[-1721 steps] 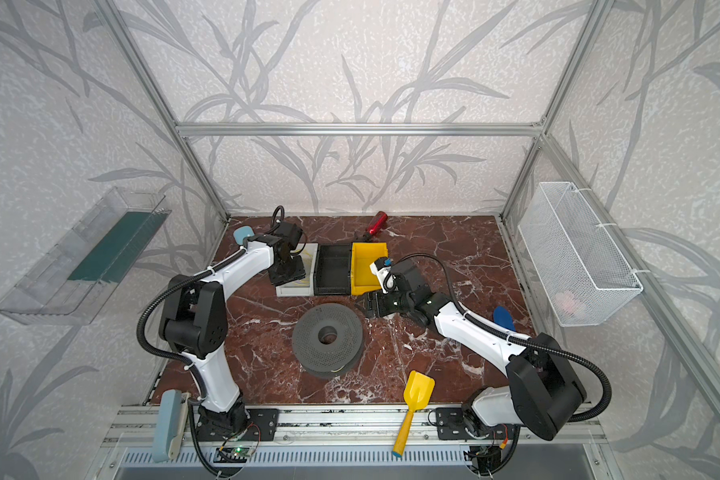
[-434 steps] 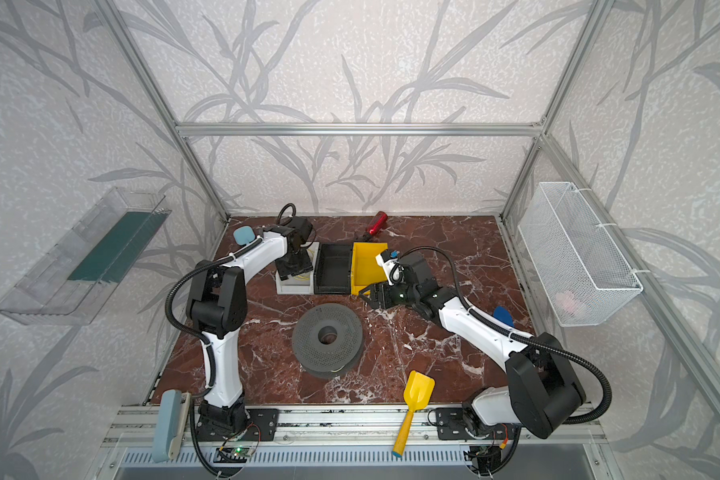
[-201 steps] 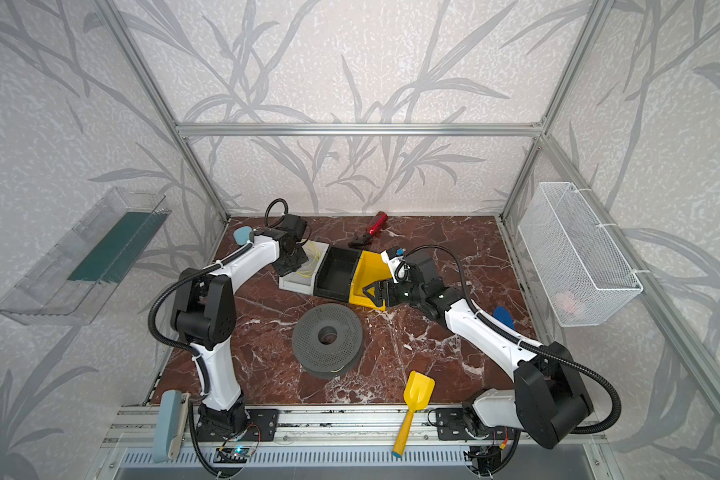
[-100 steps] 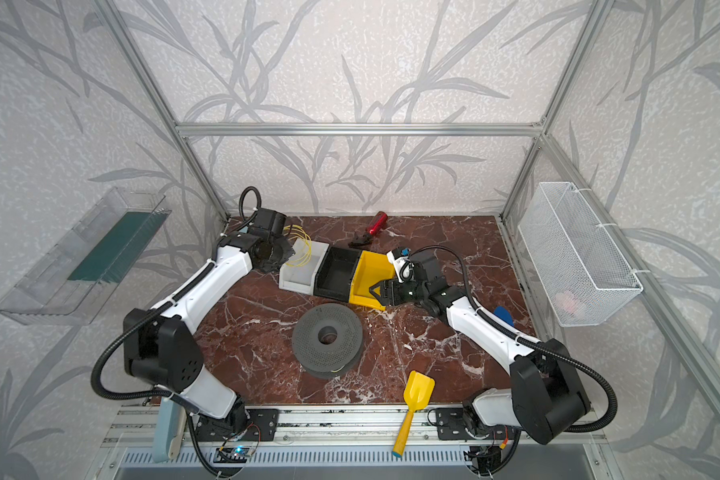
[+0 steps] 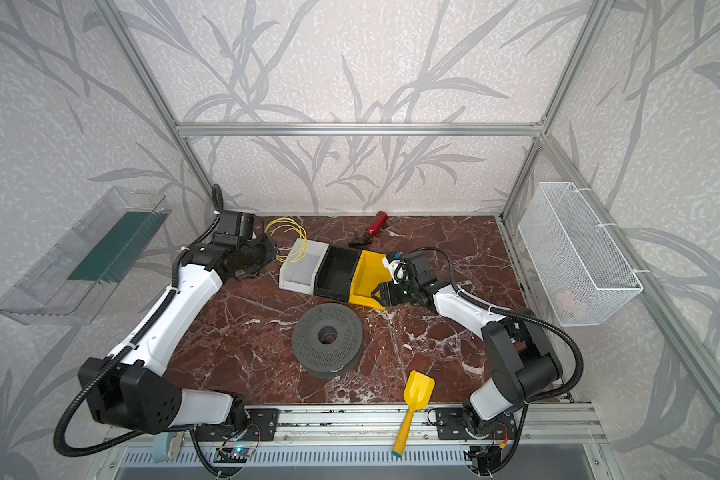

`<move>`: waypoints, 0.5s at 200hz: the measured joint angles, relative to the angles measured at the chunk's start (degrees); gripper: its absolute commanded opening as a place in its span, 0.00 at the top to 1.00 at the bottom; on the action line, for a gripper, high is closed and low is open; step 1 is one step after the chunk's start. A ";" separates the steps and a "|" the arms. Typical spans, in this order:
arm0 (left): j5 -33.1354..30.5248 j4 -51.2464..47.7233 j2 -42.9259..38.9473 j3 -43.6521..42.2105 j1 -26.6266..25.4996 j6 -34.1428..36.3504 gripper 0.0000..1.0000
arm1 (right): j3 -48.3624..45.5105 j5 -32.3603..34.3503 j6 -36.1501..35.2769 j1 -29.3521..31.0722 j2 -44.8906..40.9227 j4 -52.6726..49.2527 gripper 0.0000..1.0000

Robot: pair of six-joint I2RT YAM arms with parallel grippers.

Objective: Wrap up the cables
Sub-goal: 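Lift the yellow cable out of the white bin with the left gripper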

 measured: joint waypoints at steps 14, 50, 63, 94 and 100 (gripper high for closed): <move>0.63 -0.02 -0.11 0.00 0.00 0.28 0.98 | 0.98 0.57 -0.59 -0.66 1.68 0.59 0.39; 3.06 0.15 -0.11 -1.01 0.00 0.70 0.98 | 3.91 1.01 -1.11 -1.60 6.29 1.44 0.39; 4.28 0.42 -0.11 -1.49 0.00 0.98 0.98 | 5.27 0.94 -1.09 -1.60 7.17 1.46 0.39; 10.82 3.45 -0.17 -3.50 0.11 2.03 0.98 | 9.40 0.11 -0.96 -1.60 6.97 0.83 0.32; 13.31 4.66 -0.24 -4.11 0.15 2.32 0.99 | 10.25 -0.37 -0.81 -1.60 6.27 0.35 0.31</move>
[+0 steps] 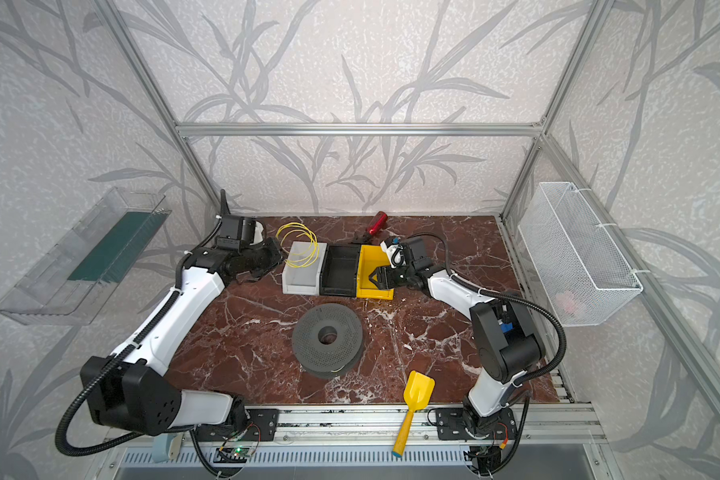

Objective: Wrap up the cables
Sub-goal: 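Lift the yellow cable out of the white bin with the left gripper, then raise the cable coil above the bins while the right gripper moves toward it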

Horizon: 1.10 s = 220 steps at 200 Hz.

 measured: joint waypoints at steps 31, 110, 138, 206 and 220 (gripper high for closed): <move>15.19 7.72 -0.94 -3.96 -0.63 0.72 1.00 | 1.90 -3.06 1.62 -0.04 -9.62 -1.97 0.25; 38.93 23.78 -7.78 -10.32 -7.93 -0.48 1.00 | 3.39 -28.79 26.73 -7.63 -25.38 15.74 0.17; 41.57 24.92 -8.94 -10.23 -9.97 -0.42 1.00 | 1.81 -33.90 34.53 -6.32 -25.38 19.52 0.20; 43.04 25.55 -8.57 -6.43 -10.25 -0.37 1.00 | -1.16 -37.42 34.27 1.49 -29.20 14.47 0.37; 43.21 25.51 -8.20 -5.60 -10.49 -0.04 1.00 | -1.68 -37.33 33.90 2.91 -29.11 13.75 0.40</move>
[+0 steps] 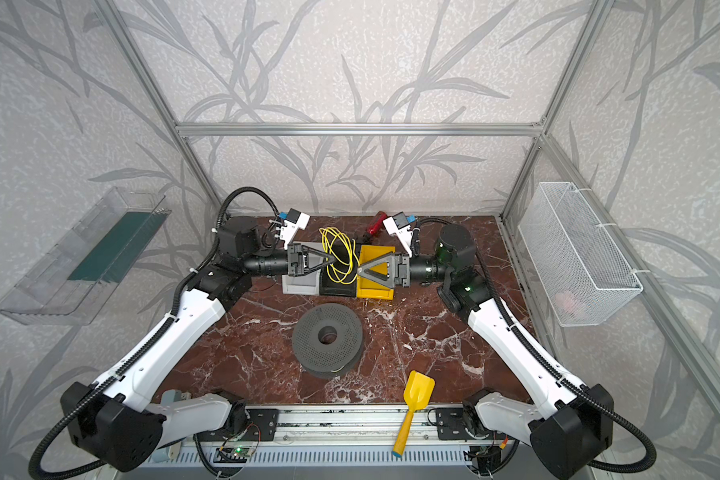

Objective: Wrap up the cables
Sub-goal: 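Raise the cable coil above the bins while the right gripper moves toward it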

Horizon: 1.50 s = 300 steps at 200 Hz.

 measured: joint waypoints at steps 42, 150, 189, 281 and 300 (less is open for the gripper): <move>0.31 -0.50 0.57 0.15 -0.66 0.68 1.00 | -0.31 0.90 -1.38 1.29 1.44 -1.33 0.53; -1.05 -3.56 0.61 0.22 -0.68 1.86 1.00 | 0.17 5.70 -7.96 2.10 1.60 -6.51 1.00; -4.37 -10.32 0.83 2.14 -0.72 5.27 0.39 | 2.71 12.11 -14.91 3.02 -0.39 -14.14 1.00; -17.64 -26.71 -10.45 10.21 8.52 12.11 0.31 | 6.27 15.13 -21.92 3.08 -2.69 -23.37 1.00; -20.70 -28.06 -9.14 16.96 6.71 15.78 0.36 | 7.82 12.61 -19.80 3.08 -1.14 -24.11 1.00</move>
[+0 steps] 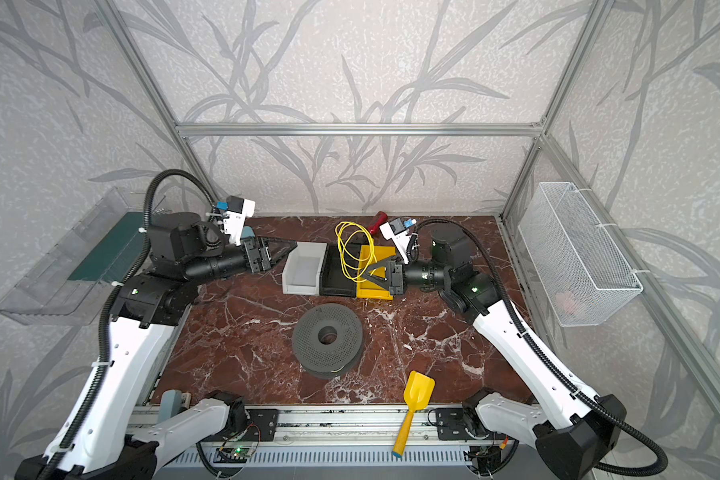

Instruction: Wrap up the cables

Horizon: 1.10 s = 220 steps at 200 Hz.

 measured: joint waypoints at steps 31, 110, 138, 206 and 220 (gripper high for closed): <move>-4.50 -1.33 3.91 7.30 -5.20 5.99 0.39 | 1.14 -4.50 6.29 0.04 0.98 0.74 1.00; -14.64 -2.05 14.21 13.09 -13.60 17.46 0.46 | 0.92 -12.24 19.52 0.04 1.57 5.29 1.00; -16.22 -1.88 16.15 13.51 -14.47 19.47 0.52 | 0.79 -13.62 21.92 0.04 1.57 6.58 1.00; -16.46 -1.03 17.44 13.55 -14.78 20.26 0.56 | -0.39 -14.99 24.61 0.07 1.84 8.35 1.00; -17.88 -1.27 17.29 13.55 -14.75 20.26 0.55 | -0.39 -15.02 24.85 0.04 1.86 8.48 1.00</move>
